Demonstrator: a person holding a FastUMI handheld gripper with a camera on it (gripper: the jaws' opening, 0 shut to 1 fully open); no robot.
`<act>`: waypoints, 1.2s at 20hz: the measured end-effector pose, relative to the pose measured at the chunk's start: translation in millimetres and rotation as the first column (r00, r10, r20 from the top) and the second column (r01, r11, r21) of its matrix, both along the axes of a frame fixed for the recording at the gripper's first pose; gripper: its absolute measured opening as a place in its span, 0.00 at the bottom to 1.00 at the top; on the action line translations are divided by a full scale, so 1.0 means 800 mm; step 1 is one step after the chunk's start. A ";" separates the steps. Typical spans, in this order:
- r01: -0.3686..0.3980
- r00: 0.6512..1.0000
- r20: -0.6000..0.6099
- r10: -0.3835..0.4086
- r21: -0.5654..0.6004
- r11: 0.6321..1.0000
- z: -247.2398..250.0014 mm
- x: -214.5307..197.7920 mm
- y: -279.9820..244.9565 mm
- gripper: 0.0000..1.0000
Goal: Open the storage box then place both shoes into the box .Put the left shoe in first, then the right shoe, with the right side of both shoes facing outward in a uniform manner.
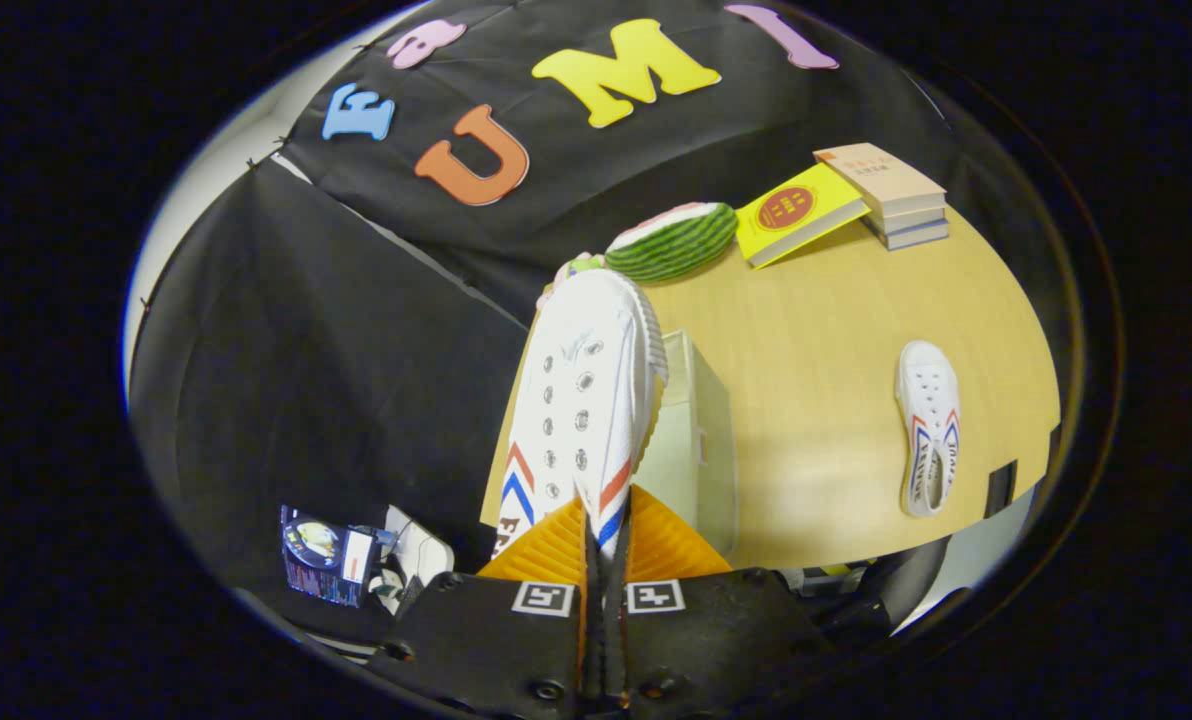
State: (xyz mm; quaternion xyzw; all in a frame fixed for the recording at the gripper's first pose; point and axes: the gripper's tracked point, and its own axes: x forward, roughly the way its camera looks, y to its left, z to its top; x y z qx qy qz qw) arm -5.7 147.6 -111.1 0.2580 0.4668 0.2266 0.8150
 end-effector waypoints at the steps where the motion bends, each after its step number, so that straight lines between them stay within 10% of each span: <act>1: -0.016 1.000 -0.012 0.016 -0.002 1.000 -0.007 0.003 0.021 0.06; 14: -0.033 0.966 -0.256 0.033 0.003 0.999 -0.146 0.052 0.140 0.07; 24: -0.055 0.955 -0.292 0.046 -0.024 0.998 -0.190 0.059 0.160 0.27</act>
